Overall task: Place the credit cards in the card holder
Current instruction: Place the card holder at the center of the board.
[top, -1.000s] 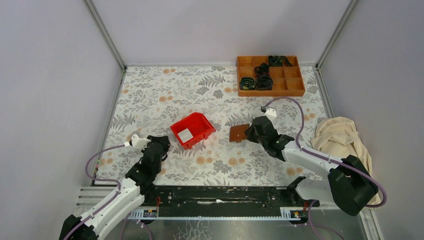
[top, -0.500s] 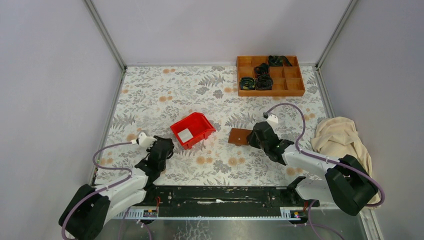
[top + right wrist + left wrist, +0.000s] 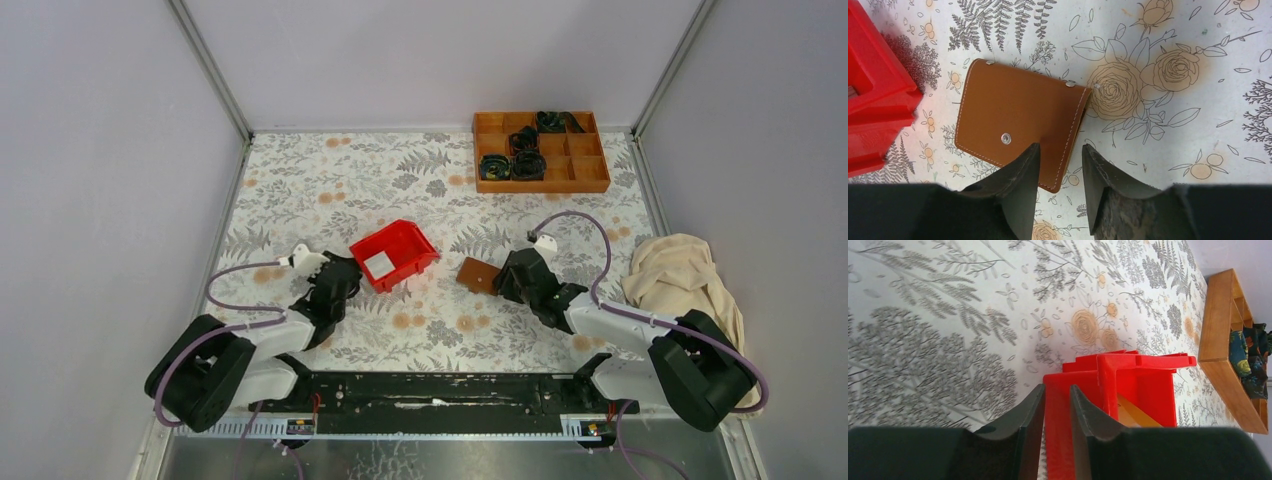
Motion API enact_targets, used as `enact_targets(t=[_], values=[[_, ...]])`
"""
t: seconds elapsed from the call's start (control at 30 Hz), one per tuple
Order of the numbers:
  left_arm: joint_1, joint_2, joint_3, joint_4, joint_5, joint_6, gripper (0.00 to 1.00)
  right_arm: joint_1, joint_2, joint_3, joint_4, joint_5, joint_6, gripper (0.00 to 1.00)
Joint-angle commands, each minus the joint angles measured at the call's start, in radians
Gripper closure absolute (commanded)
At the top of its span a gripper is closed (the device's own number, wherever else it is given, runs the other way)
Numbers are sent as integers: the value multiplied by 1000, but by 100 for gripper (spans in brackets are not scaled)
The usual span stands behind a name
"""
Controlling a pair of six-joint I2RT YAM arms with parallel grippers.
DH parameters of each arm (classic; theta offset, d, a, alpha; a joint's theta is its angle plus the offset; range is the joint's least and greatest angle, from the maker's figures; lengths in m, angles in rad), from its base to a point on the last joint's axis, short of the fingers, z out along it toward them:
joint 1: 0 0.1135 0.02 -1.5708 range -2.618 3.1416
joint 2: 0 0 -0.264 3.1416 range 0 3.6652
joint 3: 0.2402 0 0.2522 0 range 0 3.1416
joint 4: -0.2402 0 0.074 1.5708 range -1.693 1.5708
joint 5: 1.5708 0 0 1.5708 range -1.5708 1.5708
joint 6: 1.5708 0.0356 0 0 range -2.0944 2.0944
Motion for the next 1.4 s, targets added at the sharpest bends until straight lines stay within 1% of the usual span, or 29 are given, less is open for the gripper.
enact_targets(t=[0.0, 0.3, 0.43, 0.6, 0.7, 0.8, 0.93, 1.07, 1.13, 1.27, 1.37], values=[[7, 79, 83, 143, -17, 52, 68, -5, -12, -6, 16, 12, -10, 55], [82, 251, 202, 215, 65, 106, 67, -4, -45, 51, -44, 39, -76, 49], [115, 327, 247, 252, 129, 105, 66, -4, -31, 105, -47, 36, -119, 47], [130, 422, 309, 303, 221, 111, 67, -4, 47, 203, -18, 12, -191, 46], [134, 464, 338, 335, 263, 118, 67, -4, 121, 283, -14, 3, -216, 46], [137, 501, 381, 359, 311, 132, 67, -4, 206, 359, -12, -25, -238, 49], [141, 535, 447, 335, 346, 160, 67, -4, 280, 424, -10, -92, -258, 55], [151, 574, 510, 315, 380, 176, 67, -1, 249, 384, 33, -155, -304, 55], [154, 605, 549, 304, 398, 184, 67, 3, 215, 365, 41, -193, -356, 54], [161, 652, 624, 276, 437, 196, 67, 34, 167, 359, 10, -236, -467, 48], [170, 640, 638, 260, 424, 189, 66, 64, 156, 381, -39, -246, -550, 42]])
